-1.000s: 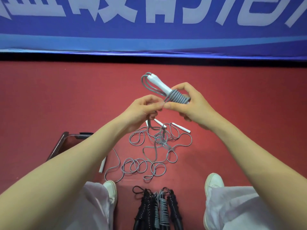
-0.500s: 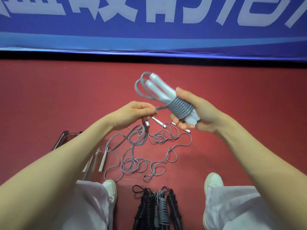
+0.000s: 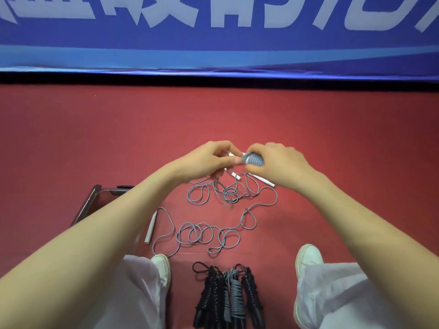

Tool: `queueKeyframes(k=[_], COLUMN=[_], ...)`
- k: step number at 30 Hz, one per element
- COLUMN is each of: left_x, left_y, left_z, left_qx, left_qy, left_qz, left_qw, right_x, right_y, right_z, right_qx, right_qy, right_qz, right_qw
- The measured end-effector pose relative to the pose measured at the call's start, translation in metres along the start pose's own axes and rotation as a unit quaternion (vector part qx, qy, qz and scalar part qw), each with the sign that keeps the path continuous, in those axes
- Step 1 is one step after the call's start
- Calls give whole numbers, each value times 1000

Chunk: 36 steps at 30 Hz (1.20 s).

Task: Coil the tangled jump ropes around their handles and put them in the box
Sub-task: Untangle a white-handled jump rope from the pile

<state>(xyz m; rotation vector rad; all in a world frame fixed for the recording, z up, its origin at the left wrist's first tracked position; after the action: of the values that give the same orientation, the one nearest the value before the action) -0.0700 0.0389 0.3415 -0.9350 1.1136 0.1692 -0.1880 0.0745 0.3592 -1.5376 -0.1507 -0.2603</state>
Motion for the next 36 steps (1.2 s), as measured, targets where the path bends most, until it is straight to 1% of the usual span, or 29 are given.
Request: queueKeyframes(k=[1,3,5,7,10,12,14,15,18,20,21,22,24,27,28,29,30,32,34,36], left_x=[1,7,10,7,1,1,2,3,5,7,6,4,-2,-16,-18,-17,-16,-10,-7,-7], left_y=[5,15,21,21,17,16,15,14,8,0,-4,-6,-8,-10,-11,-14,-16,-16,-13,-11], left_z=[-1,-2,-1,-1,-3,-6,-6,-7,-7,-7,-6,-5,-2,0,0,-1,-1,-1,-2,-2], left_qx=[6,28,50,39,4,-6,-7,-8,-33,-59,-66,-65,-55,-55,-66,-83,-102,-128,-143,-148], left_qy=[-15,-59,-96,-100,-67,-54,-61,-57,-41,-27,-16,-2,28,77,83,79,76,63,55,59], left_qz=[36,134,213,275,374,411,424,415,365,326,313,309,319,324,324,324,321,314,306,297], left_qw=[999,989,971,955,925,910,904,908,930,943,947,949,946,941,940,939,938,939,940,942], right_x=[1,8,11,9,6,3,-1,-3,-5,-3,-1,1,7,14,16,17,17,12,5,0], right_y=[-8,-19,-30,-41,-49,-52,-53,-53,-50,-43,-39,-34,-26,-17,-15,-13,-12,-13,-15,-18], right_z=[1,3,6,9,14,14,14,14,10,6,5,4,4,3,3,3,3,1,-3,-3], right_qx=[-49,-122,-180,-229,-270,-283,-289,-289,-260,-192,-146,-103,-45,21,42,58,68,54,0,-51], right_qy=[-8,-33,-45,-51,-58,-53,-49,-48,-58,-70,-75,-82,-91,-57,-47,-36,-26,-10,6,17], right_qz=[30,61,51,17,-31,-64,-108,-137,-256,-357,-415,-465,-542,-659,-684,-693,-689,-653,-615,-598], right_qw=[998,990,981,972,960,956,950,946,929,911,895,875,834,749,727,717,721,755,789,800])
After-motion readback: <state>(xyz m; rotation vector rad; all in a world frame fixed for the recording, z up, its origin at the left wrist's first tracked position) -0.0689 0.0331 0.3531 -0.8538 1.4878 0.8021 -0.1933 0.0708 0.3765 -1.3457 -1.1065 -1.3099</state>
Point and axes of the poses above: each hand's wrist, its own z-axis away from the middle knuckle, its own y-axis out of the palm, x = y × z, the point moved 9 cm from there along -z, towards the middle knuckle, and after that the axes turned 8 degrees about -z, right-handed, at the moved point
